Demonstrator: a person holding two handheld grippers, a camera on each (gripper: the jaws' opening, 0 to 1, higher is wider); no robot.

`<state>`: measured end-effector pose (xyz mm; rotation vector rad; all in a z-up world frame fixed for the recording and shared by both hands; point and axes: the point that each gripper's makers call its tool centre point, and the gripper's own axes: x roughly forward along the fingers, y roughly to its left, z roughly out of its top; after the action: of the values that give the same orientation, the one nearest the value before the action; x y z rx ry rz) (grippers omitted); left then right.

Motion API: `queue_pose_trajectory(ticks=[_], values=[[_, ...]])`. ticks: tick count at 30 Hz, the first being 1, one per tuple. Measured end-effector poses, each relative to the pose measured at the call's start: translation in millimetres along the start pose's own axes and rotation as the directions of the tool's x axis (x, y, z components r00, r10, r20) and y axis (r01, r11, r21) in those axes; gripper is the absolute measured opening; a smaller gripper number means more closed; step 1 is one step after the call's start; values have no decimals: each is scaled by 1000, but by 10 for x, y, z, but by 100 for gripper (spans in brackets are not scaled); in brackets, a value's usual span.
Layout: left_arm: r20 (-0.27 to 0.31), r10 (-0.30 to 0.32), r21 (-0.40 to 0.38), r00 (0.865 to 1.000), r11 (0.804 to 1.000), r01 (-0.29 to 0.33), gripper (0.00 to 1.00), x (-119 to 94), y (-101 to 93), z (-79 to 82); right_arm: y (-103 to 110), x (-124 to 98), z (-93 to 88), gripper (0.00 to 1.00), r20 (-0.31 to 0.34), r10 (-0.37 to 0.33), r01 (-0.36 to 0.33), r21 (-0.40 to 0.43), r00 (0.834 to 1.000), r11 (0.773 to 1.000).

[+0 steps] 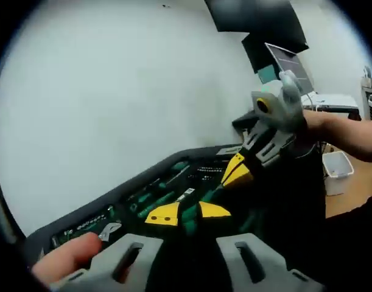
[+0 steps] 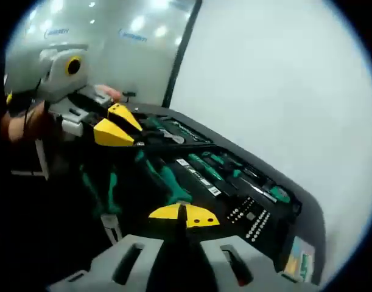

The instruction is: Pick up the tools and put them into their designated positions in the toolbox.

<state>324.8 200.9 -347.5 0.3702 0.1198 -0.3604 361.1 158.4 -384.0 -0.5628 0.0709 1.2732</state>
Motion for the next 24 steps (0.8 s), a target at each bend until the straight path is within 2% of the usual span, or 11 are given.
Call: queue_pose_trajectory(ticks=[2,4,5,8,10,11,13,14,17,20,24], values=[[5,2,-5,1000,1000,-2,8,39,-15,31,-83,-35,58,0,31,4,-10,176,1000,984],[5,4,-11,1000,1000,-4,7,80,-29,41,-243,-125,196,0,76,-65,31,388,995,921],[-18,-2,-9,1000,1000,2,4,122,-57,-7,-333,-159,165,0,39,-112,82,465,993,882],[-78,-6,2,997,1000,6,0,224,-61,-157,-320,-134,51,0,-30,-168,167,368,985,915],[-93,-17,-34,996,999,14,0,242,-94,-215,-391,-130,4,0,-19,-300,295,257,954,920],[-50,-16,-15,999,1000,15,0,293,-102,-169,-353,-121,0,0,13,-336,324,234,942,917],[-53,-27,26,998,999,28,0,300,-144,-227,-222,-61,-74,0,-2,-317,306,263,948,915],[-58,-22,30,998,999,24,0,297,-141,-240,-274,-62,-31,0,43,-360,334,287,932,898],[-56,-31,44,998,998,33,0,298,-123,-250,-254,-84,-98,0,-33,-352,347,276,935,896],[-72,-25,114,997,993,33,0,318,-132,-255,-216,-121,-110,0,-54,-326,329,251,944,910],[-84,-35,111,996,993,44,0,365,-110,-264,-305,-41,-160,0,-44,-300,301,255,953,919]])
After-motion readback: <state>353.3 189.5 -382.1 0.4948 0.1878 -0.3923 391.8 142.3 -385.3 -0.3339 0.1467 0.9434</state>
